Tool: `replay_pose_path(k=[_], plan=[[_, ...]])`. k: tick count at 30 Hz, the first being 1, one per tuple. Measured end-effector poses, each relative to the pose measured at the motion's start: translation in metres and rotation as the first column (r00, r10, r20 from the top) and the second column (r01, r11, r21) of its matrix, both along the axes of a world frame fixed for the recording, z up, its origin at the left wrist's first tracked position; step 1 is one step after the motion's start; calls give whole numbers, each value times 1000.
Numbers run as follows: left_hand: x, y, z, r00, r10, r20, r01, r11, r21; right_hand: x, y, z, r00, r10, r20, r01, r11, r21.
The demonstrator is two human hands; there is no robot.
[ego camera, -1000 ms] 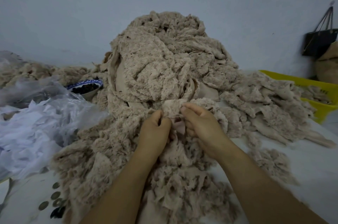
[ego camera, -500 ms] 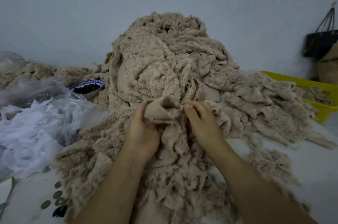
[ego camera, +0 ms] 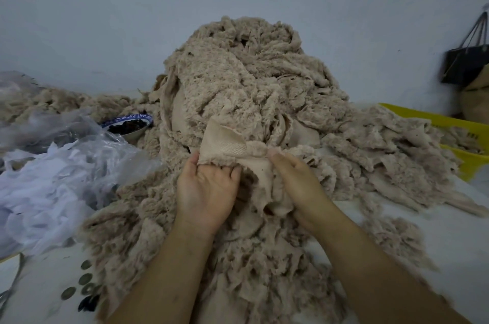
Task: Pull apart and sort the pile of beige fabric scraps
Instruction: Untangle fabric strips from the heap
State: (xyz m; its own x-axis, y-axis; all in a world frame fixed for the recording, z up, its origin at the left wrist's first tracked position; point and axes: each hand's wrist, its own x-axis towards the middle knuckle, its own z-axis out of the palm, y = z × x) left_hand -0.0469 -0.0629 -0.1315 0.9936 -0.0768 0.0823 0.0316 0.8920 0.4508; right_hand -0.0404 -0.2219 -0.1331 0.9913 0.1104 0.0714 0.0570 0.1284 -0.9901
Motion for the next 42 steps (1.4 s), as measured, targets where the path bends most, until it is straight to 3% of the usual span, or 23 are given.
replay_pose_path(k=[3, 9, 14, 18, 21, 23, 26, 32, 34, 37, 40, 42], plan=[[2, -1, 0, 1000, 26, -15, -26, 999, -32, 0, -4, 6, 990, 28, -136, 0, 980, 201], [4, 2, -1, 997, 72, -22, -72, 997, -8, 0, -11, 7, 984, 18, -177, -3, 997, 83], [6, 1, -1, 997, 71, 36, -75, 991, 111, 3, -10, 1, 993, 115, -34, -112, 990, 87], [3, -5, -4, 1000, 18, 13, -20, 983, 181, 2, -6, -5, 979, 177, 101, -134, 933, -334], [3, -5, -5, 1000, 18, -7, -16, 981, 191, 6, -4, -12, 986, 92, 143, -12, 878, -478], [5, -5, -3, 999, 50, -6, -49, 992, 120, 8, -8, -10, 990, -48, 132, 101, 896, -432], [6, -2, -1, 997, 73, -5, -73, 997, 10, 12, -16, -6, 983, -183, -5, 177, 960, -218], [4, -1, -1, 989, 142, -52, -133, 979, 154, 17, -22, -1, 945, -271, -183, 293, 951, 104], [4, -3, -3, 987, 154, -51, -137, 960, 244, 17, -22, -1, 947, -271, -173, 292, 949, 115], [0, -13, -4, 982, 186, -30, -159, 907, 390, 11, -16, -1, 972, -229, -59, 229, 973, -2], [-5, -20, -6, 979, 198, 36, -186, 823, 536, 1, -7, 3, 995, -93, 35, 95, 992, -88], [-8, -21, -8, 981, 185, 58, -182, 775, 606, -5, -4, 5, 999, -6, 37, 8, 998, -61]])
